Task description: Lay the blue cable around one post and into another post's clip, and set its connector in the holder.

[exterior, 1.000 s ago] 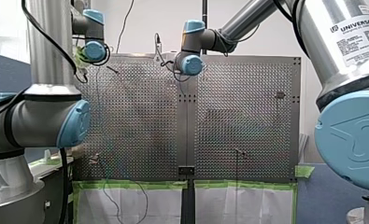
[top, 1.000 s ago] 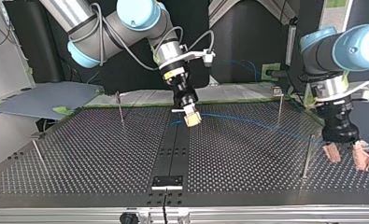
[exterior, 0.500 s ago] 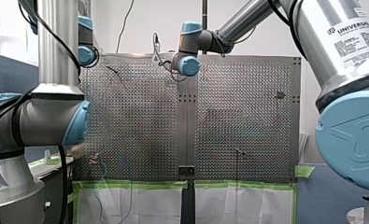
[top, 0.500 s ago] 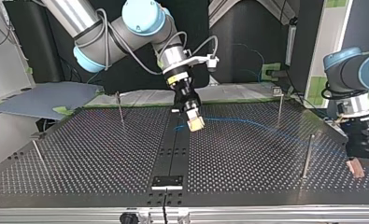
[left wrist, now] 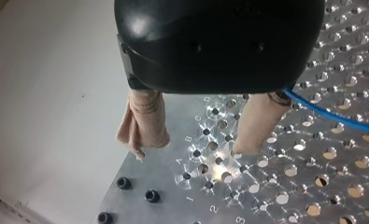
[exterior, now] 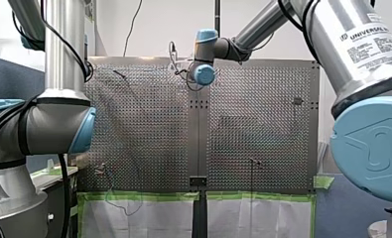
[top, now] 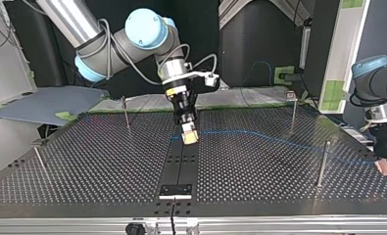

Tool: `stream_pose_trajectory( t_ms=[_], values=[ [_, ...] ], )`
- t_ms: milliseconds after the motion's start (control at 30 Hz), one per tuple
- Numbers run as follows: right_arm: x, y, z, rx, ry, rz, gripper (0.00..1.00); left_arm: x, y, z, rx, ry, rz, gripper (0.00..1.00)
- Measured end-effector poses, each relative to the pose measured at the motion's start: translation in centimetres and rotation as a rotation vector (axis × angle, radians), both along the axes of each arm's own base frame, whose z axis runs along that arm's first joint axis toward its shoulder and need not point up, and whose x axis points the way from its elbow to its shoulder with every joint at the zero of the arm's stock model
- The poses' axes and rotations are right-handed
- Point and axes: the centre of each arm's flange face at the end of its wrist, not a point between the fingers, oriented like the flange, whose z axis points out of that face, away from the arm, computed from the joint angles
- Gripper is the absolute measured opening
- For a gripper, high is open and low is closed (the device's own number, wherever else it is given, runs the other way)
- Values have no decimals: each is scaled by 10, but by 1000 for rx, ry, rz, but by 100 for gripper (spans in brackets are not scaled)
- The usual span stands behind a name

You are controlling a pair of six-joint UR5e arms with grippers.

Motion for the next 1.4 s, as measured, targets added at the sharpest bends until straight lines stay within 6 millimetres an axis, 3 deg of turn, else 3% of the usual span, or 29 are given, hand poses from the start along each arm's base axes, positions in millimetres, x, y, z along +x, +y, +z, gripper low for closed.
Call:
stream_pose_trajectory(
  t_ms=[300, 433, 733, 1033, 1400],
  values=[
    [-13, -29, -40, 73, 64, -75, 0, 8, -32, -2, 6, -4, -103, 100],
    [-25, -41, -51, 108, 97, -122, 0, 14, -48, -17, -2, 27, -131, 100],
    [-66, -68, -80, 186, 123, -241, 0, 15, -54, -39, -16, 83, -106, 100],
    [-112, -98, -109, 226, 61, -321, 0, 13, -67, -45, -18, 90, -126, 100],
    [-153, -109, -145, 250, 16, -447, 0, 13, -74, -45, -41, 84, -147, 100]
  ],
)
